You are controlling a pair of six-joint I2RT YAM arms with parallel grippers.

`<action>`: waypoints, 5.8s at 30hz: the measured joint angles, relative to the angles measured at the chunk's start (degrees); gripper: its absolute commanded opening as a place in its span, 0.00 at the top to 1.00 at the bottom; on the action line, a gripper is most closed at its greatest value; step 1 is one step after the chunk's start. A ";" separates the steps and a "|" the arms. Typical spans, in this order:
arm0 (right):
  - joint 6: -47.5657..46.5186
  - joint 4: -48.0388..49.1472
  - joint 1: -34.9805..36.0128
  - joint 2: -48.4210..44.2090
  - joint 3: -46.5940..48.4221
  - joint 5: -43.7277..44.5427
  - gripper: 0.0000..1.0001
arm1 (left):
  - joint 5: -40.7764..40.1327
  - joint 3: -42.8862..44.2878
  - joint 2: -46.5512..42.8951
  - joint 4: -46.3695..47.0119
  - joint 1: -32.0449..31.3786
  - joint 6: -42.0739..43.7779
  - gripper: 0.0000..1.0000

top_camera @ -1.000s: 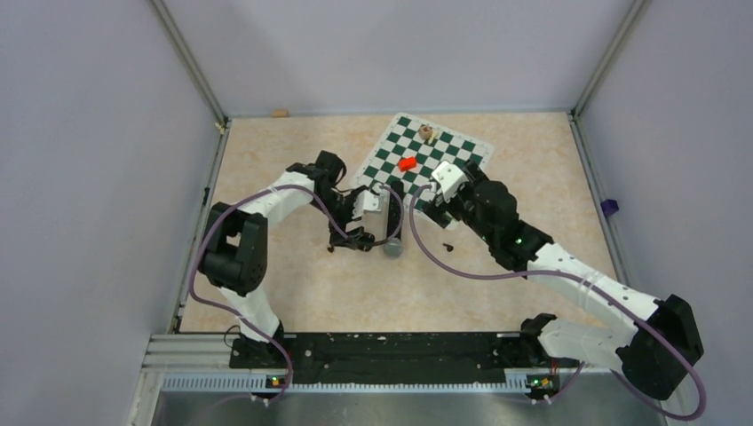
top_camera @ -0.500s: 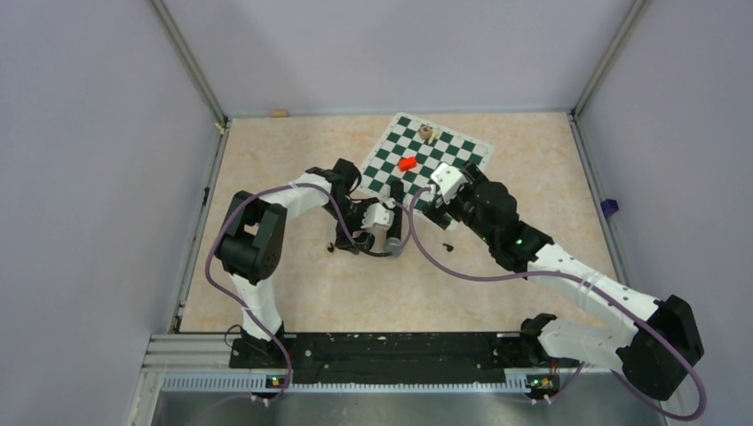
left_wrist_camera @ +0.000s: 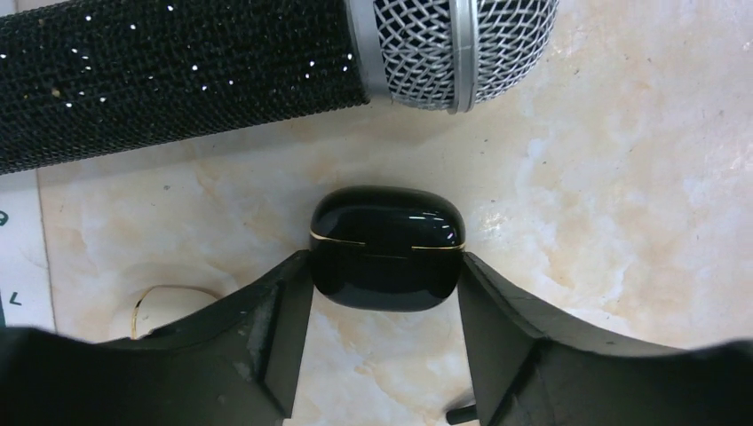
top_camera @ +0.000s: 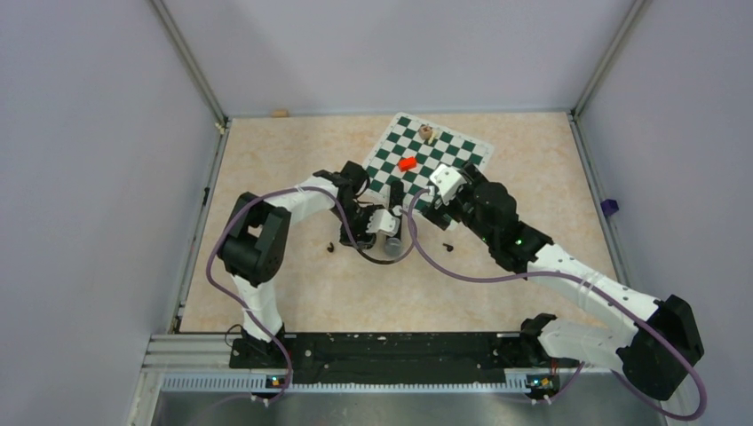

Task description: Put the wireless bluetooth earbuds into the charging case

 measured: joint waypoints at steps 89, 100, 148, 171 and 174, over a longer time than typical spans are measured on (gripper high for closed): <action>-15.08 -1.25 17.42 7.17 0.72 -40.30 0.98 | 38.73 8.26 -8.66 -45.11 -0.22 5.79 0.90; -14.58 -10.19 17.64 6.62 5.75 -39.78 1.00 | 39.06 8.09 -8.90 -45.09 -0.04 5.77 0.47; -17.70 -13.77 16.96 5.66 8.76 -36.68 0.25 | 40.89 7.96 -13.49 -44.44 2.38 8.07 0.52; -22.93 -7.15 17.07 6.75 5.75 -39.21 0.79 | 41.27 7.93 -13.49 -45.03 2.03 7.65 0.54; -23.23 -7.23 17.55 7.28 5.79 -39.89 0.99 | 41.24 7.93 -13.49 -45.03 1.99 7.65 0.53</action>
